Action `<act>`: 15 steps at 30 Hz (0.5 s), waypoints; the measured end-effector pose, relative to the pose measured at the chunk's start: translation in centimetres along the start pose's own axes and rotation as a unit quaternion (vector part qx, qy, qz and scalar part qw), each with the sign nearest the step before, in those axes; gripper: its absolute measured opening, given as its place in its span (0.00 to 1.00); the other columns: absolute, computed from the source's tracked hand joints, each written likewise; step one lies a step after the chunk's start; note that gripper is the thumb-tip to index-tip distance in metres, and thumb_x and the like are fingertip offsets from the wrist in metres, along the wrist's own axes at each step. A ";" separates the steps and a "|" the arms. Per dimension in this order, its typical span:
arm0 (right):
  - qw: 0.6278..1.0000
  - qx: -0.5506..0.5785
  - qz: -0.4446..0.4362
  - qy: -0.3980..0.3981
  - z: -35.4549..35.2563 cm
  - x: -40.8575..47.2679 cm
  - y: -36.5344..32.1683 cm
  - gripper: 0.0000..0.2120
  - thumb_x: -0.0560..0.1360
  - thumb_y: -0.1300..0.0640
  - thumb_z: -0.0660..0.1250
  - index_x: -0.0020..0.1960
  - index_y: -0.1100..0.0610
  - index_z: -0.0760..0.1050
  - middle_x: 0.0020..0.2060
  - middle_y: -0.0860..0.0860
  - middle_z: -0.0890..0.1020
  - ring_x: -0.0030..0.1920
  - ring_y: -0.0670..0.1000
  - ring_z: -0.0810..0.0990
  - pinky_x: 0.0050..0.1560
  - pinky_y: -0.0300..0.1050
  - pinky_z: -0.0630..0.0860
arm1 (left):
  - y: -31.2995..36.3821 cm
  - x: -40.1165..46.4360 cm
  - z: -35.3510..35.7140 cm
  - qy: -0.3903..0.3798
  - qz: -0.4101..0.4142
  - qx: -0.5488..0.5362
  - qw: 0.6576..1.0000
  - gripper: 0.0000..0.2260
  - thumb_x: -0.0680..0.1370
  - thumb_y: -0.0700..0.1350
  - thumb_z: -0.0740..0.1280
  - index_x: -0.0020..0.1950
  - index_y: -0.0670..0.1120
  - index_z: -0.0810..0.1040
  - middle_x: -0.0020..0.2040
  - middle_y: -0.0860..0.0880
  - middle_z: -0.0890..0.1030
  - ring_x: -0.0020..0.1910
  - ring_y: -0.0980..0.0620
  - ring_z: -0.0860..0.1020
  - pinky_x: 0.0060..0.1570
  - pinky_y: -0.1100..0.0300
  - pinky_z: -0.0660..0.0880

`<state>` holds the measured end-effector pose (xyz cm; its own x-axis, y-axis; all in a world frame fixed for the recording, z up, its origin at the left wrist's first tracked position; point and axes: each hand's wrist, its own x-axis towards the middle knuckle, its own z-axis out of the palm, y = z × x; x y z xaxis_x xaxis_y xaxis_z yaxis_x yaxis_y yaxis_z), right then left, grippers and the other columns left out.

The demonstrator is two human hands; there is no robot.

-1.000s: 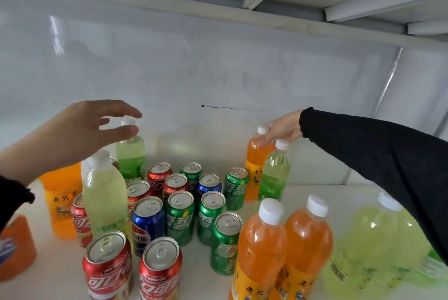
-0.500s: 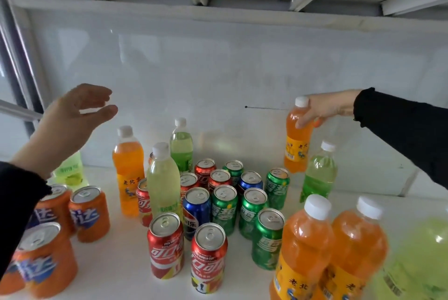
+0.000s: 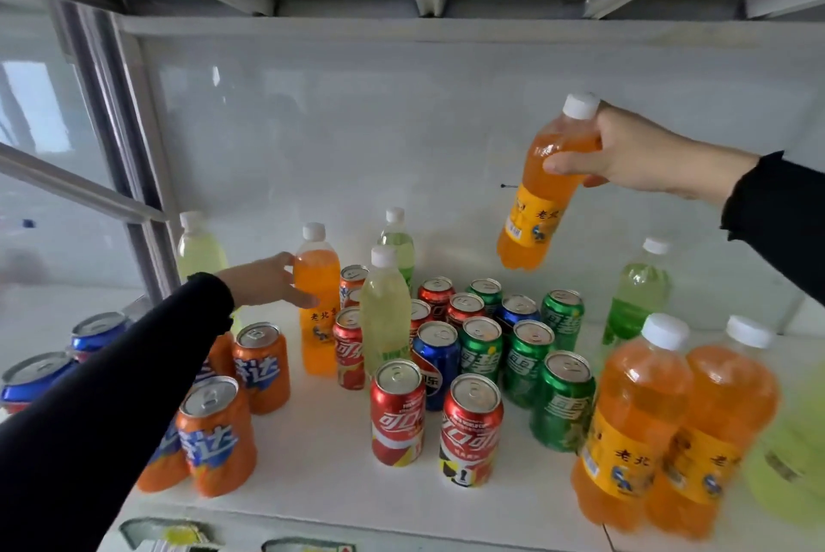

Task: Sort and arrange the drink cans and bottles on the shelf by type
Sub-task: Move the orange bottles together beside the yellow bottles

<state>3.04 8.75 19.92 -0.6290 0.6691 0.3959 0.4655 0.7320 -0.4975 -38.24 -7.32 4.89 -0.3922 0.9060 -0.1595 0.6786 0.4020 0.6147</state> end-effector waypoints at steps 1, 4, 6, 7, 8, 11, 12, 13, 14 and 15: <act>1.000 0.009 0.002 -0.002 0.4 -0.5 -0.6 0.21 0.74 0.45 0.73 0.64 0.49 0.73 0.57 0.47 0.81 0.58 0.53 0.80 0.53 0.56 0.81 | 0.0 0.4 0.3 -0.012 0.019 -0.002 1.000 0.42 0.65 0.59 0.80 0.75 0.51 0.66 0.69 0.49 0.76 0.65 0.48 0.75 0.68 0.49 0.70; 0.999 0.042 0.014 0.000 1.2 -2.0 -2.0 0.22 0.74 0.43 0.73 0.64 0.48 0.72 0.58 0.45 0.81 0.58 0.51 0.81 0.50 0.50 0.80 | -0.1 1.2 1.5 0.000 0.054 -0.084 0.995 0.33 0.66 0.55 0.80 0.68 0.53 0.72 0.61 0.50 0.81 0.61 0.48 0.78 0.59 0.53 0.76; 0.998 0.054 0.021 0.007 1.4 -3.0 -2.7 0.22 0.74 0.44 0.73 0.65 0.49 0.72 0.58 0.44 0.81 0.58 0.51 0.81 0.52 0.51 0.80 | -0.2 1.4 2.1 0.025 0.062 -0.120 0.990 0.26 0.71 0.47 0.79 0.66 0.48 0.74 0.59 0.46 0.81 0.59 0.44 0.79 0.54 0.53 0.77; 0.998 0.052 0.022 0.009 1.5 -3.6 -3.1 0.23 0.74 0.45 0.73 0.66 0.49 0.72 0.58 0.44 0.81 0.59 0.51 0.81 0.53 0.52 0.81 | -0.2 1.5 2.2 0.037 0.068 -0.123 0.989 0.24 0.71 0.44 0.78 0.65 0.47 0.75 0.58 0.44 0.82 0.59 0.42 0.79 0.54 0.51 0.77; 0.998 0.051 0.024 0.011 1.5 -4.2 -3.5 0.25 0.74 0.44 0.74 0.67 0.49 0.72 0.58 0.44 0.81 0.59 0.51 0.81 0.55 0.54 0.81 | -0.2 1.5 2.2 0.050 0.070 -0.125 0.988 0.24 0.71 0.44 0.78 0.65 0.46 0.75 0.58 0.43 0.82 0.58 0.42 0.80 0.55 0.49 0.78; 0.999 0.037 0.028 0.027 1.5 -5.8 -4.5 0.32 0.66 0.37 0.75 0.66 0.48 0.72 0.57 0.45 0.82 0.59 0.52 0.81 0.56 0.60 0.81 | -0.3 0.5 1.5 0.106 0.092 -0.156 0.978 0.29 0.67 0.47 0.81 0.66 0.47 0.76 0.56 0.44 0.82 0.55 0.43 0.81 0.57 0.44 0.79; 0.999 0.031 0.026 0.034 1.5 -6.3 -4.9 0.33 0.65 0.36 0.74 0.65 0.48 0.72 0.56 0.46 0.82 0.58 0.53 0.81 0.56 0.61 0.82 | -0.2 -0.1 1.2 0.134 0.100 -0.169 0.971 0.30 0.65 0.48 0.81 0.65 0.48 0.76 0.56 0.45 0.83 0.55 0.43 0.81 0.56 0.43 0.79; 0.998 0.028 0.023 0.042 1.6 -6.8 -5.2 0.33 0.64 0.36 0.74 0.65 0.48 0.72 0.56 0.46 0.82 0.57 0.53 0.82 0.55 0.61 0.82 | -0.2 -0.8 0.9 0.162 0.111 -0.179 0.964 0.30 0.65 0.48 0.81 0.65 0.49 0.77 0.55 0.46 0.83 0.55 0.43 0.81 0.56 0.43 0.79; 0.998 0.027 0.018 0.051 1.7 -7.2 -5.4 0.33 0.64 0.36 0.75 0.64 0.48 0.73 0.56 0.46 0.82 0.57 0.52 0.82 0.55 0.61 0.82 | 0.1 -1.8 0.5 0.188 0.119 -0.181 0.958 0.29 0.66 0.48 0.81 0.64 0.49 0.76 0.55 0.46 0.83 0.54 0.43 0.81 0.55 0.45 0.78; 0.998 0.026 0.010 0.061 1.8 -7.6 -5.5 0.32 0.65 0.37 0.75 0.64 0.48 0.73 0.56 0.46 0.82 0.57 0.52 0.82 0.55 0.60 0.82 | 0.6 -2.9 0.2 0.217 0.128 -0.178 0.951 0.28 0.67 0.48 0.81 0.64 0.49 0.76 0.54 0.46 0.82 0.54 0.43 0.80 0.52 0.47 0.78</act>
<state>4.09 -0.61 18.26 -0.5383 0.6962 0.4749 0.4421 0.7130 -0.5442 -36.52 -9.69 5.55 -0.5143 0.7971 0.3164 0.5633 0.0358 0.8255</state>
